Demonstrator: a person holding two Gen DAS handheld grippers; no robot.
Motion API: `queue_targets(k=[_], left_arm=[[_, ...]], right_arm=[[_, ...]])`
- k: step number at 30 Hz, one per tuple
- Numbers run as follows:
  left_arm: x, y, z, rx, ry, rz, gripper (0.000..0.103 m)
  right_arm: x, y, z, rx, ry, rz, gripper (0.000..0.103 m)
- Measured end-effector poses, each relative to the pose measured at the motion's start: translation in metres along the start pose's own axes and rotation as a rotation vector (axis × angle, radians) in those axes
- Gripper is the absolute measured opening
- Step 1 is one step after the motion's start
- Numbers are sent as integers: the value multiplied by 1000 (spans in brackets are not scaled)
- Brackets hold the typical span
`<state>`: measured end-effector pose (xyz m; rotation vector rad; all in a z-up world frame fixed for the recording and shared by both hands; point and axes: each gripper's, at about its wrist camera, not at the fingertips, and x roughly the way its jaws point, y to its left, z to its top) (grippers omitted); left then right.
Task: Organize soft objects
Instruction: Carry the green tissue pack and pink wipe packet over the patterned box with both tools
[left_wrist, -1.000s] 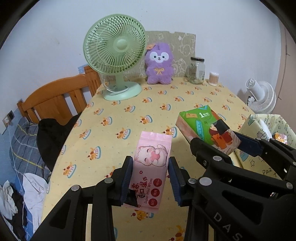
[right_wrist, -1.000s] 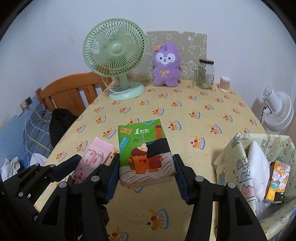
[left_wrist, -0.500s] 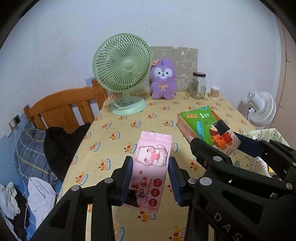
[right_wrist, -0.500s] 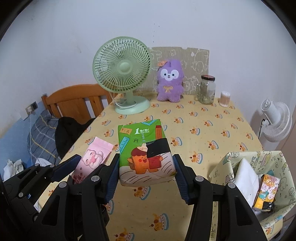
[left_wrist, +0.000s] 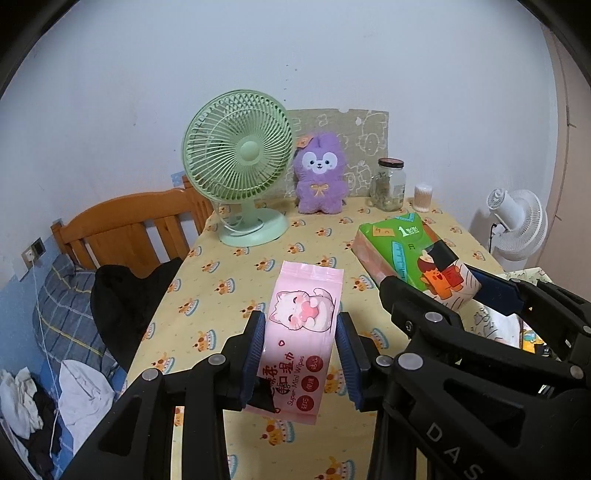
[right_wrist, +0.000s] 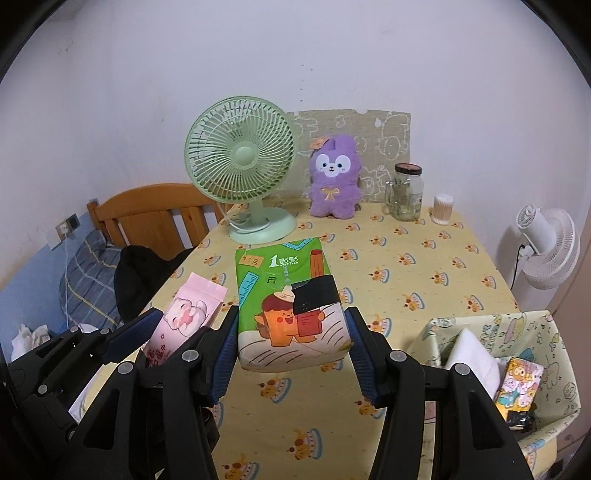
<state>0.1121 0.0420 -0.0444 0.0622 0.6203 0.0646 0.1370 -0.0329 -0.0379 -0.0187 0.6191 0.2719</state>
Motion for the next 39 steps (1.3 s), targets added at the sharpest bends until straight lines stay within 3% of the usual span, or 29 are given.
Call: queue_targets(k=[39], left_arm=[[-10,-119,13,86,-39,-120,40]], right_arm=[[-45,-114,-8,58,-47,-119,58]])
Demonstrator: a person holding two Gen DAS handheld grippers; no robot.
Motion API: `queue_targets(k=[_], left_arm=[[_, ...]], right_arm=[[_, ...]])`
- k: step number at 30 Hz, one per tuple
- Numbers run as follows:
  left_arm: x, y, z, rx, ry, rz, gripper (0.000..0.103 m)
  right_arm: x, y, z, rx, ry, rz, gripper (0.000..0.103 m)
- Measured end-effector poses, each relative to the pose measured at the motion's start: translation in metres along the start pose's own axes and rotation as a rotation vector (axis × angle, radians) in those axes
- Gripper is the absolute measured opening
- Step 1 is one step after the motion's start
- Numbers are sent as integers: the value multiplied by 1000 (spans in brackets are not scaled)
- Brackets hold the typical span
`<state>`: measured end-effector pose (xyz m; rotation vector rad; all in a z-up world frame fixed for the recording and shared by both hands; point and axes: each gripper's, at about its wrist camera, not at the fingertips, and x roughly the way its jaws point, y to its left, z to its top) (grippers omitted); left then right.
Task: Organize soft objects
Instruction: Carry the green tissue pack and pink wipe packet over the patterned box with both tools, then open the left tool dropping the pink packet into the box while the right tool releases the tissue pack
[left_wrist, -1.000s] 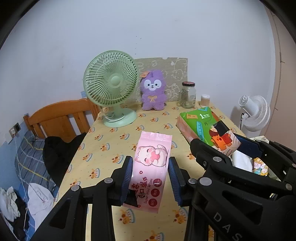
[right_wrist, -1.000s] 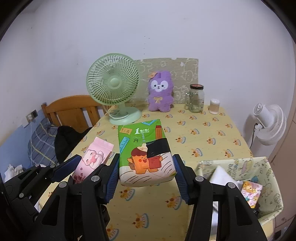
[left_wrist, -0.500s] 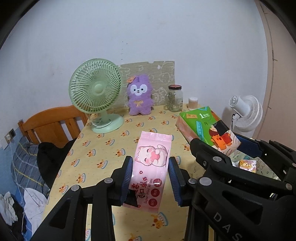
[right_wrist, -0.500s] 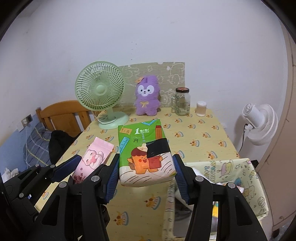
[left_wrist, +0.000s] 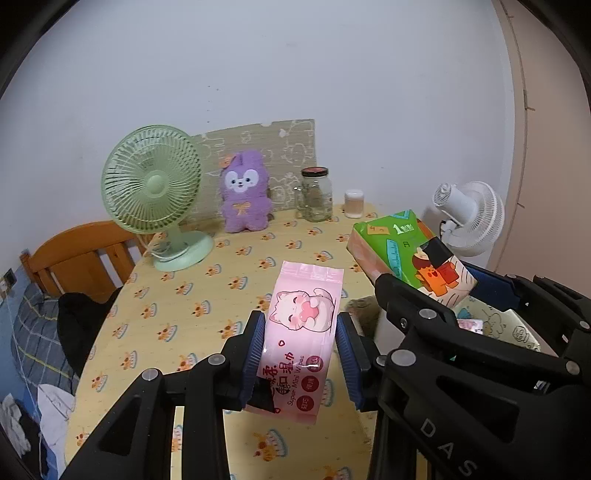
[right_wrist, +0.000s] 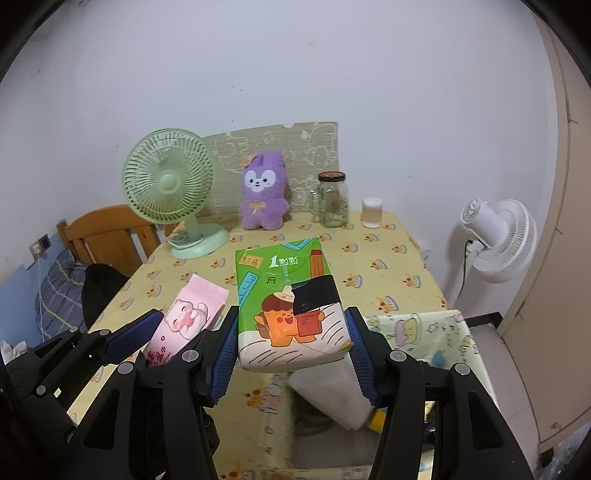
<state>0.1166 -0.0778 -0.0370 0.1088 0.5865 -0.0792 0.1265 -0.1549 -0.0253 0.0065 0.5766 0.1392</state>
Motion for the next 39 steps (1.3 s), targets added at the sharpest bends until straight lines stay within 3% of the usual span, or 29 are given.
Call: queue_targets(k=[24,39], left_arm=[[19,-74,4,88,18,-116,40],[43,-110,-4,145,75,-200,41]], right_arm=[[-3,-75,-13,84,5,-105,58],[5,-111,-34,145,49,-155,58]])
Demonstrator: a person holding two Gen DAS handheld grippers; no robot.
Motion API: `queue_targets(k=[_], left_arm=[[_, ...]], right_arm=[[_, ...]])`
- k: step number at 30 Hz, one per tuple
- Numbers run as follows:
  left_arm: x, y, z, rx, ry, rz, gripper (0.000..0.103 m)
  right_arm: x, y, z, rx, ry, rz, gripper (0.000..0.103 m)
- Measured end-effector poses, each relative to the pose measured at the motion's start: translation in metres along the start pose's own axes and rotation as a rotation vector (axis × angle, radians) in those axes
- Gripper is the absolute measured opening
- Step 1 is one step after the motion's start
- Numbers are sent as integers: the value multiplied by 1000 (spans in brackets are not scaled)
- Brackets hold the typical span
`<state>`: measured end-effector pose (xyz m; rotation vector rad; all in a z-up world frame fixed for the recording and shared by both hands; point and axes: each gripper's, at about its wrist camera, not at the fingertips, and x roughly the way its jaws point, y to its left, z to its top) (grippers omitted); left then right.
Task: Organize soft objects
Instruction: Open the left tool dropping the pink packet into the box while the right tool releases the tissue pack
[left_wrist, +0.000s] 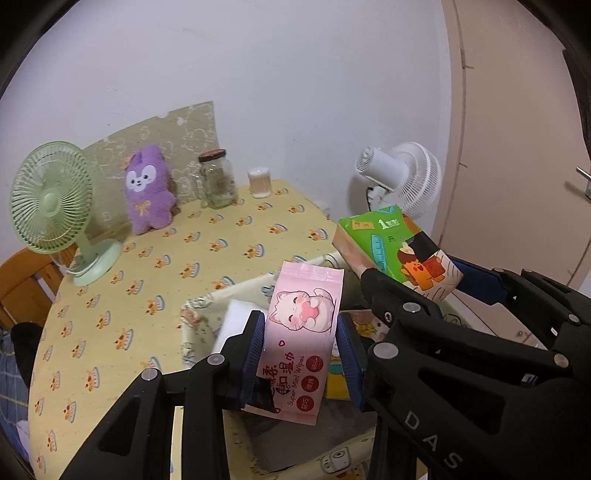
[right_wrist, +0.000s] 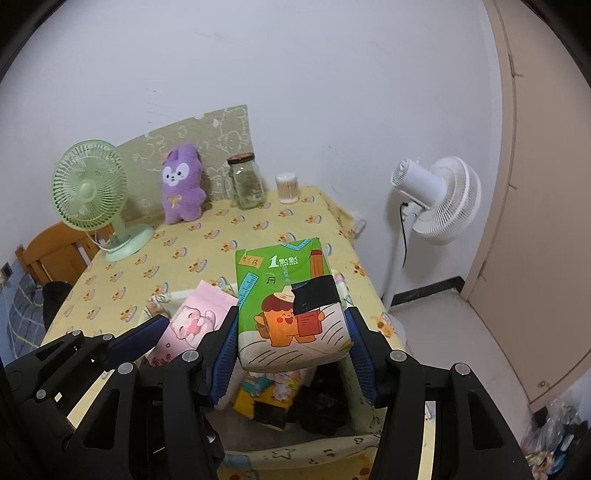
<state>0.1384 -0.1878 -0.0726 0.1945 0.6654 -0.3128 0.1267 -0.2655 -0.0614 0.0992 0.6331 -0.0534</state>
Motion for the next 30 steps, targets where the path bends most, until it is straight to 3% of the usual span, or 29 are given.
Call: queue_targets(k=[7,10,20,30], left_arm=[[13,-10,-4,17,35,-43,42],[18,-12,-5,18,53,-56,60],[11,-10,-8,58,56,-3,80],[7,0,-19,84,97,42,83]], right_arm=[[7,-13,-8,22,28,-14,58],[11,-16,-10,32,38,-16,58],[11,-10,-14,32,40,14,58],[13,3,-24,37,71,61,58]])
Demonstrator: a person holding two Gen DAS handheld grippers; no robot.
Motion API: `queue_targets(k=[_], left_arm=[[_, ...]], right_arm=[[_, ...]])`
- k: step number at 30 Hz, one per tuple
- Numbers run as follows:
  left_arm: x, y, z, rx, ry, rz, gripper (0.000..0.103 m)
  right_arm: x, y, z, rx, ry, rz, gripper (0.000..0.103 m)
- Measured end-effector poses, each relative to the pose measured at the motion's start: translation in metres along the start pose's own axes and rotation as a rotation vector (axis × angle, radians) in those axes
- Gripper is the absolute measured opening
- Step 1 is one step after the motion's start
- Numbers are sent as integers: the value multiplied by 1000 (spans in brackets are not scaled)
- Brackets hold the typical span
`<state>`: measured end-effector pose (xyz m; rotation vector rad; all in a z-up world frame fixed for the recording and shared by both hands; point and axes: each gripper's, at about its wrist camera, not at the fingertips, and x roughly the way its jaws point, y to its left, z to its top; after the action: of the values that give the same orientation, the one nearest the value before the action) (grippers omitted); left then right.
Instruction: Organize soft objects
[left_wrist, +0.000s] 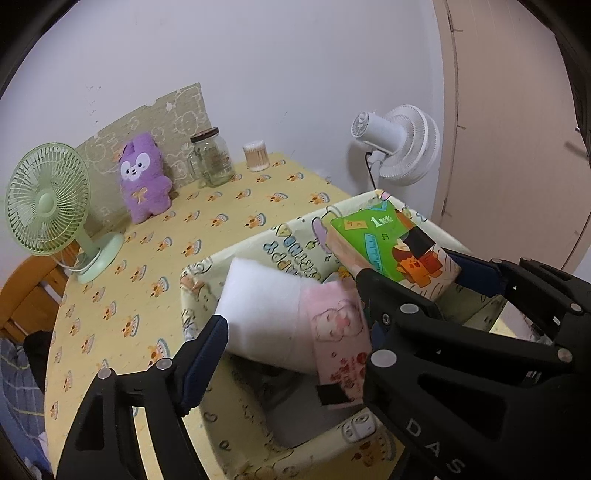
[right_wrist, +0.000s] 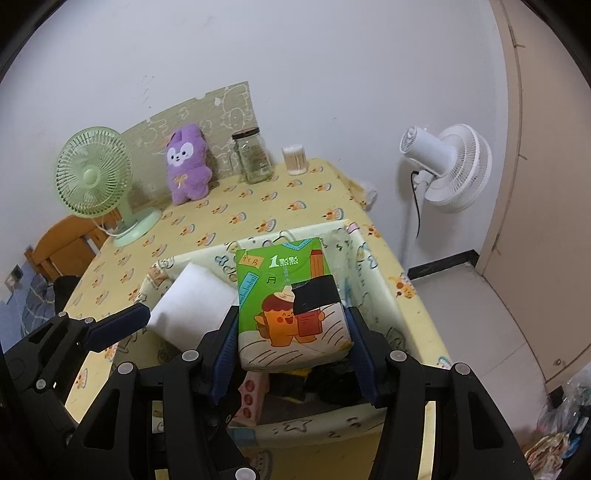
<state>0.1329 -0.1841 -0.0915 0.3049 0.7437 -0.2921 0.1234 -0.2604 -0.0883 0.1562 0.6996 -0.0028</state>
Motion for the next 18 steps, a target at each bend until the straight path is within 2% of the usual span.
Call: queue_targets(k=[7,12,18], left_arm=[[-4,3,-5,-13,-2,15,87],[-7,1,-7,-14,-9,19,87],[-20,-1,-9,-17,-34,7,89]], right_arm=[[-6,4,-7,11,-3,13,60],[-13,2,-11,27,-5,-19,83],[-28,3,-13,44,-30,-27,85]])
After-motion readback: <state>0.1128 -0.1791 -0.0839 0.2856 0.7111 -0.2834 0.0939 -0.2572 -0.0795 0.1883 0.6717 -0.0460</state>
